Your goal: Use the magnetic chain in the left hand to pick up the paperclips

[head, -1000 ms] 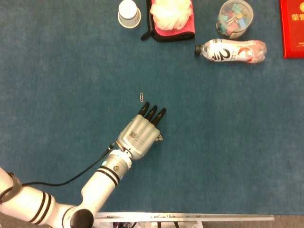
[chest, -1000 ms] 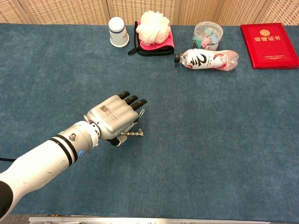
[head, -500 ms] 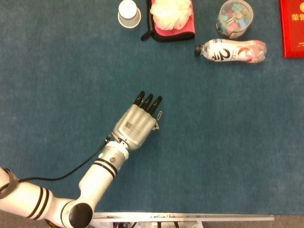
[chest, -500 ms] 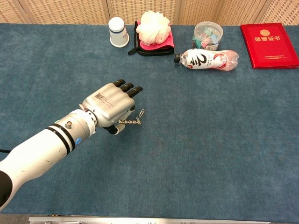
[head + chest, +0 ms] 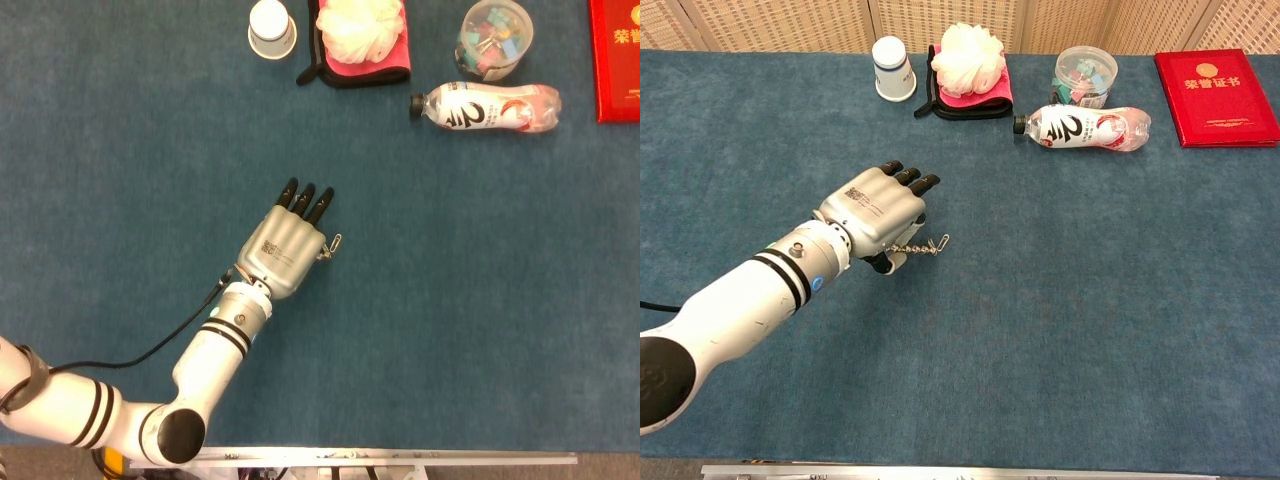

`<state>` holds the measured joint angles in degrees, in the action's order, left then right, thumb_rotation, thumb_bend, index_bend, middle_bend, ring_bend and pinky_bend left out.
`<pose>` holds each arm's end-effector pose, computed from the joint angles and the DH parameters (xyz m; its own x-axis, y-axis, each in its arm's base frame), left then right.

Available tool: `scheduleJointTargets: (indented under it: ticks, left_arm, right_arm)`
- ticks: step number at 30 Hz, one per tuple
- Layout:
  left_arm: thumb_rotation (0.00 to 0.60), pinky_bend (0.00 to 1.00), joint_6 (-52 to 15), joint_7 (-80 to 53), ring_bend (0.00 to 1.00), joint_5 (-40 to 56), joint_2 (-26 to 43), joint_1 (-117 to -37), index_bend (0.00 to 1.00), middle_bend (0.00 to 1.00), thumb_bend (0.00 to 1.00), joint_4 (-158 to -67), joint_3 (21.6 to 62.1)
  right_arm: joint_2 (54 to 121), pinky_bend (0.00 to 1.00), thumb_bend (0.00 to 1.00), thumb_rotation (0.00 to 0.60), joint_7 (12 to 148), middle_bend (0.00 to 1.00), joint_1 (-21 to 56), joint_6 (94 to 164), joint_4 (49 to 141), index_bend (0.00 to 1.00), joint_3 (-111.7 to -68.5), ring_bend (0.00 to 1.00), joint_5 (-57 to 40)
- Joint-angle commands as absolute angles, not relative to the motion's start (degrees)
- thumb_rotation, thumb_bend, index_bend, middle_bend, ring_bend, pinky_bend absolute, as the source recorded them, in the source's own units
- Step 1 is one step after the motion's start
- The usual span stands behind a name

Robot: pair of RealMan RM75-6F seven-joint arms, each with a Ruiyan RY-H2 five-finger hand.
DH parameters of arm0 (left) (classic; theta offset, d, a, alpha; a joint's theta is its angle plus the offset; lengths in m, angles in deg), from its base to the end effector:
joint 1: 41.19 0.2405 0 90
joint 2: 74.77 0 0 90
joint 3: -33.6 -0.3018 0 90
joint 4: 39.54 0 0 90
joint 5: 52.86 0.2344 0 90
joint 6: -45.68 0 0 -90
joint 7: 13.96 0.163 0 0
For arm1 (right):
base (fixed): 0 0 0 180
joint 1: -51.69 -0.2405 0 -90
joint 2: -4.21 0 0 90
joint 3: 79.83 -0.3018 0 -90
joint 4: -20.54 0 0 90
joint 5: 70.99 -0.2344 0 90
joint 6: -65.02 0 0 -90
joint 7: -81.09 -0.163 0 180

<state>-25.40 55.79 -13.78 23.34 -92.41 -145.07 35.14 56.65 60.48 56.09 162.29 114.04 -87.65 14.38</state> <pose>-0.1017 0.2950 -0.1105 0.8185 0.2372 0.5233 0.5587 -0.5411 -0.6285 -0.3686 -0.1610 0.2736 0.2399 0.2507 0.9379 -0.9707 0.0503 0.2349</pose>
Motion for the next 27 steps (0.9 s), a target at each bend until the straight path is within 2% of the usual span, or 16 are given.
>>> scheduleJointTargets:
  ticks: [1, 27]
  left_arm:
    - [0.600, 0.06, -25.4, 55.6, 0.00, -14.2, 23.6, -92.7, 0.67, 0.00, 0.37, -144.7, 35.4]
    - [0.600, 0.06, -26.1, 53.8, 0.00, -15.8, 24.8, -94.2, 0.67, 0.00, 0.37, -143.0, 35.9]
  right_arm:
    - [56.6, 0.33, 0.00, 0.600, 60.4, 0.08, 56.1, 162.3, 114.0, 0.03, -87.7, 0.06, 14.4]
    - [56.6, 0.33, 0.00, 0.600, 60.0, 0.08, 56.1, 162.1, 113.9, 0.03, -87.6, 0.06, 14.6]
